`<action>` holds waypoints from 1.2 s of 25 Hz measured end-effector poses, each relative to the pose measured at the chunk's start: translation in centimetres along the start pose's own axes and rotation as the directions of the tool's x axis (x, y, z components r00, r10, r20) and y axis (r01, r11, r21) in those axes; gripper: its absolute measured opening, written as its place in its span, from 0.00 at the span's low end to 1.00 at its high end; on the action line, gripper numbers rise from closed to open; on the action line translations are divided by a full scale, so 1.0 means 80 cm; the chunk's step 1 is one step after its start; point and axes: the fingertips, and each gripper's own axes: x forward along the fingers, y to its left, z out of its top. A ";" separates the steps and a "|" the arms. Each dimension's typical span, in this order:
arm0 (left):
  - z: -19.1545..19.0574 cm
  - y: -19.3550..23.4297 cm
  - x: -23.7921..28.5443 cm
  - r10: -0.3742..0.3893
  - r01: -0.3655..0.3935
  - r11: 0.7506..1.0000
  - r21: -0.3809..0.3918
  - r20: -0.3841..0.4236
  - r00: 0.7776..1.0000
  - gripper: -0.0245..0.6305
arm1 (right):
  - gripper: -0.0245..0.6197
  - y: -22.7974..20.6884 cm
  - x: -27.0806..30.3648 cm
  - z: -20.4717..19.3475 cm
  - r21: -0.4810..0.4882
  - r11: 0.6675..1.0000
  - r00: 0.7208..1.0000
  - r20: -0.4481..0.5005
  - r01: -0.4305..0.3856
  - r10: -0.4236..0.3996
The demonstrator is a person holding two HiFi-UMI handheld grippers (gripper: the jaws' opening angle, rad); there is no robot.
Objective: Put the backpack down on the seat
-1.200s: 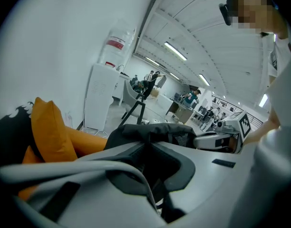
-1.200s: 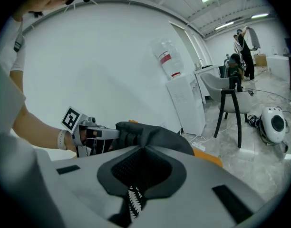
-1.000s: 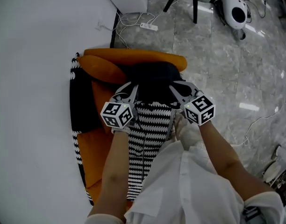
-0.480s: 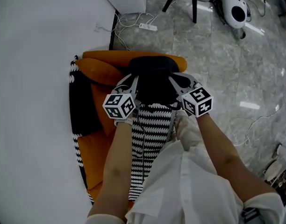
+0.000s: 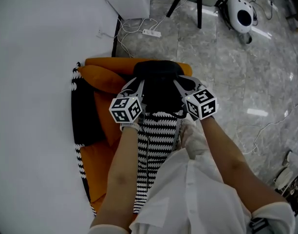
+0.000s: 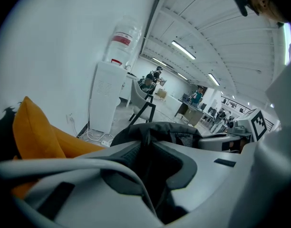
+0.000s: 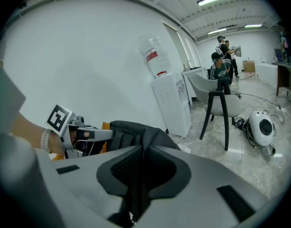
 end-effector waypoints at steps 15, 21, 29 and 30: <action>-0.025 0.003 -0.052 0.039 -0.039 0.999 -0.018 -0.030 0.999 0.22 | 0.19 0.012 -0.045 -0.009 0.012 0.998 0.998 -0.002 0.057 -0.057; -0.025 -0.019 -0.087 0.026 -0.026 1.000 -0.016 -0.006 1.000 0.22 | 0.19 0.033 -0.077 -0.007 0.003 0.998 0.998 0.013 0.063 -0.063; -0.013 -0.074 -0.142 -0.011 0.011 1.000 0.011 0.056 0.998 0.22 | 0.19 0.073 -0.134 -0.005 -0.020 0.999 0.998 0.042 0.047 -0.047; -0.013 -0.081 -0.150 -0.014 0.014 1.000 0.014 0.065 0.998 0.22 | 0.19 0.080 -0.141 -0.005 -0.025 0.999 0.998 0.046 0.043 -0.042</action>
